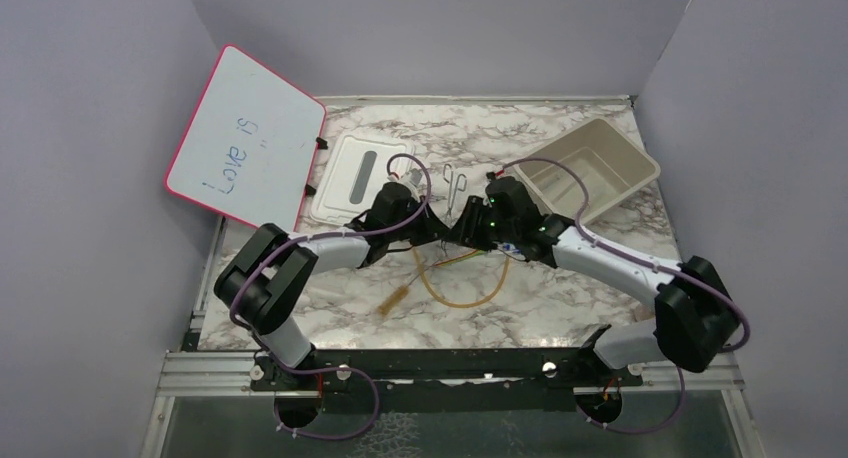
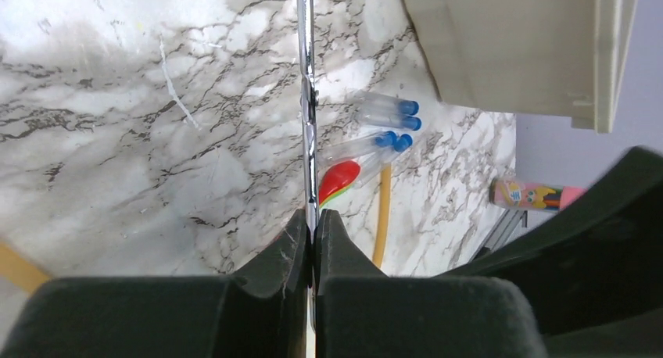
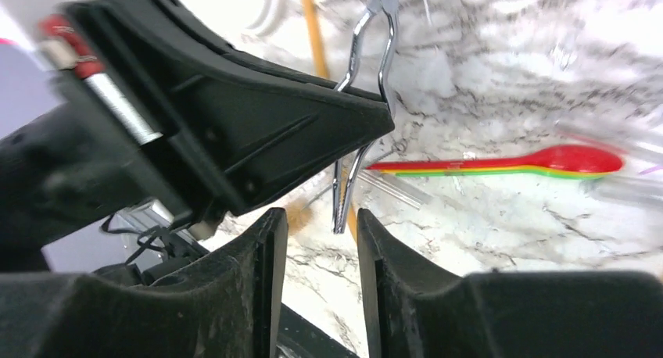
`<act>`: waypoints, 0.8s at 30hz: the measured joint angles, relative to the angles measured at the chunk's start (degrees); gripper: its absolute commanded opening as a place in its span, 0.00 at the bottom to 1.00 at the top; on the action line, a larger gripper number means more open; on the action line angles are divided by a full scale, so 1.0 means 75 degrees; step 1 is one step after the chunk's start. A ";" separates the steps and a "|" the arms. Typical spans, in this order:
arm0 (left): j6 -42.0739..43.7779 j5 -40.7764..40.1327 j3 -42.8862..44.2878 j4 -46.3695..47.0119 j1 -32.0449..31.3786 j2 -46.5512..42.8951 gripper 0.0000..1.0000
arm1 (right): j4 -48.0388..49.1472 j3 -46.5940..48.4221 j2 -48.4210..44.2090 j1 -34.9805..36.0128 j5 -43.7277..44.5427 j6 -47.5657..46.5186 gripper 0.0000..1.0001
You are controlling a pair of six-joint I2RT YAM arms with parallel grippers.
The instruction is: Organize the chemistry lab equipment
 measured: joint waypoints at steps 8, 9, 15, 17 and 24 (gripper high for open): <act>0.0778 0.0152 -0.0003 -0.0137 0.0044 -0.1122 0.00 | -0.0125 0.0015 -0.1827 -0.0090 0.1247 -0.0125 0.62; 0.0866 0.0201 -0.0003 -0.0128 0.0044 -0.1276 0.00 | -0.0160 0.0050 -0.1883 -0.0090 0.1411 -0.0058 0.63; 0.1309 0.0493 -0.0026 -0.0128 0.0044 -0.2270 0.00 | -0.0350 0.0863 -0.1492 -0.0096 0.1941 0.0280 0.64; 0.1384 0.0551 -0.0061 -0.0125 0.0044 -0.2547 0.00 | -0.0353 0.1288 -0.1201 -0.0096 0.1990 0.0332 0.65; 0.1454 0.0676 -0.0166 -0.0187 0.0044 -0.2873 0.00 | -0.0184 0.1833 -0.0746 -0.0096 0.2008 0.0338 0.60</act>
